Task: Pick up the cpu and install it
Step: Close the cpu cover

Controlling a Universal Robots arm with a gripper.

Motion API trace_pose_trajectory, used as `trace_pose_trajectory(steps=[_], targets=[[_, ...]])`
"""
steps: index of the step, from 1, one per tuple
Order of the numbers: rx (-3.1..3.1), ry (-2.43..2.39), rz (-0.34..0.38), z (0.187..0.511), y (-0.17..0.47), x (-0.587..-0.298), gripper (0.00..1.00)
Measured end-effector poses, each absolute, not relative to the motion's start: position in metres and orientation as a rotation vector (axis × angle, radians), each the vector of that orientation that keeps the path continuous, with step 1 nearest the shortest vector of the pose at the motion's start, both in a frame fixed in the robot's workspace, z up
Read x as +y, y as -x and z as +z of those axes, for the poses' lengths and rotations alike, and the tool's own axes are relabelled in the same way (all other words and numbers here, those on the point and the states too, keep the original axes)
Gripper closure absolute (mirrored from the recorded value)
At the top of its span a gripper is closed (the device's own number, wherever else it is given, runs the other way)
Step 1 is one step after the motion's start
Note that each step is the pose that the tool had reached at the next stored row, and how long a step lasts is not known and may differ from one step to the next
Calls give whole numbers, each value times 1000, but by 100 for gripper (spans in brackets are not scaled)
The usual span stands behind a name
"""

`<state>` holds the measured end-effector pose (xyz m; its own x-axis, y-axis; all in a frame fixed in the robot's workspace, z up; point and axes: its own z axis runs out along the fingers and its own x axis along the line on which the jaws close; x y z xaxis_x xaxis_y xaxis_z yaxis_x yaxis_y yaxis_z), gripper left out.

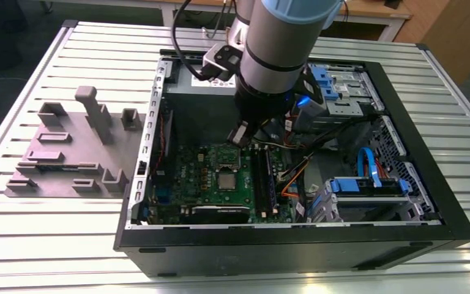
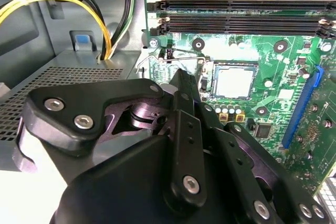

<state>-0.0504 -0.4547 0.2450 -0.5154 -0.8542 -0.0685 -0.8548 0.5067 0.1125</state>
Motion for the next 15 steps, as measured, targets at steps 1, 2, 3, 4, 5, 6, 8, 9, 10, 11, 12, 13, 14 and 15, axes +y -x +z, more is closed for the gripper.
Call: trace_pose_trajectory(steps=[1, 2, 3, 4, 5, 6, 8, 9, 10, 11, 12, 13, 14, 15], targets=[[2723, 1544, 207, 245, 50, -455, 90], [2723, 1544, 207, 245, 50, -455, 90], [2723, 1544, 207, 245, 50, -456, 90], [2723, 1544, 207, 245, 50, -456, 90], [2723, 1544, 207, 245, 50, -457, 90], [2723, 1544, 207, 245, 50, -457, 90], [2723, 1544, 207, 245, 50, -458, 90], [2723, 1544, 207, 245, 50, -459, 90], [2723, 1544, 207, 245, 50, -459, 90], [2723, 1544, 207, 245, 50, -460, 90], [2723, 1544, 207, 245, 50, -460, 90], [2723, 1544, 207, 245, 50, -461, 90], [2723, 1544, 207, 245, 50, -461, 90], [2723, 1544, 207, 245, 50, -462, 90]])
